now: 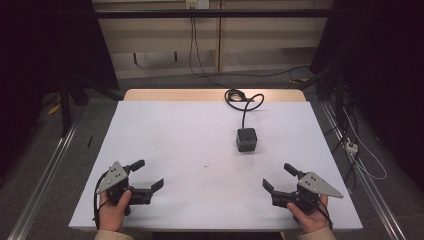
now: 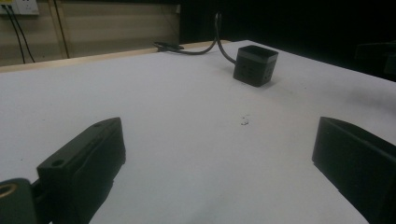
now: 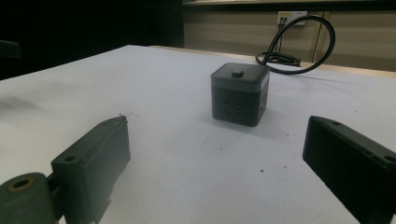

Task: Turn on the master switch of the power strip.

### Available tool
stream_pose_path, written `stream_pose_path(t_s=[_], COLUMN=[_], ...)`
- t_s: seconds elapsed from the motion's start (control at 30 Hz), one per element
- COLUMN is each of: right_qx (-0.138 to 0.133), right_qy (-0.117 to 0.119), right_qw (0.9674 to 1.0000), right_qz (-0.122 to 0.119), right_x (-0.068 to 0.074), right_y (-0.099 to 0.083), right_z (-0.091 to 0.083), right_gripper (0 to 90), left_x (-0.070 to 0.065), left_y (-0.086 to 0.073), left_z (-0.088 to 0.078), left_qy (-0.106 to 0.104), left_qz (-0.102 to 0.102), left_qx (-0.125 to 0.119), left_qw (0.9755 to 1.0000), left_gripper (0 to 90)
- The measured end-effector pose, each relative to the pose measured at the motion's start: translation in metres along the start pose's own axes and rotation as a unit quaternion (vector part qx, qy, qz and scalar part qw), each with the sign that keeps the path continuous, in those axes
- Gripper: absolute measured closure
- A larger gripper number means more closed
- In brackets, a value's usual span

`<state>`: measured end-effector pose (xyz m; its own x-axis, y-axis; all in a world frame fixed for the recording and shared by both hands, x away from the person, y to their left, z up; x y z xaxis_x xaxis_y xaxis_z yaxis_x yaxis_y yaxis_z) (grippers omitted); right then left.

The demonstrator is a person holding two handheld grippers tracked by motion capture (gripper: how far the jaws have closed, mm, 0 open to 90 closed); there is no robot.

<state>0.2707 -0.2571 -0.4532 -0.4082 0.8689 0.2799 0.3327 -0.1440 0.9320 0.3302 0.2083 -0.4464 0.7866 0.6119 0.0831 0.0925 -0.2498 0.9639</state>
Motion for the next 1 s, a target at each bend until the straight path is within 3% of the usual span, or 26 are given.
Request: stream_pose_path(t_s=[0.6,1.0], right_qx=[0.013,0.034], right_qy=[-0.013,0.002], right_qw=[0.9998,0.9988], right_qz=[-0.005,-0.036], right_x=[-0.003,0.012], right_y=[0.008,0.011], right_z=[0.021,0.049], right_gripper=[7.1,7.0], left_x=[-0.001,-0.001], left_y=[0.002,0.002], left_z=[-0.001,-0.002], left_qy=[-0.005,-0.008], left_qz=[0.004,0.003], left_qx=[-0.007,-0.011], left_qw=[1.0000,0.9999], left_gripper=[2.4,2.4])
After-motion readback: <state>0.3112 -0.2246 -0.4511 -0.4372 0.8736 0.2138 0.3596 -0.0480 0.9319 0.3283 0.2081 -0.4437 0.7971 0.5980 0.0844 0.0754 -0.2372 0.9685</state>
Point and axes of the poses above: each handheld gripper's, and its own axes: z roughly forward along the jaws, y roughly out of its top, x roughly to its left, the point moved 2 cm from there along z, roughly forward along the jaws, and after that the axes turned 12 degrees about z, right-handed, at the moved point
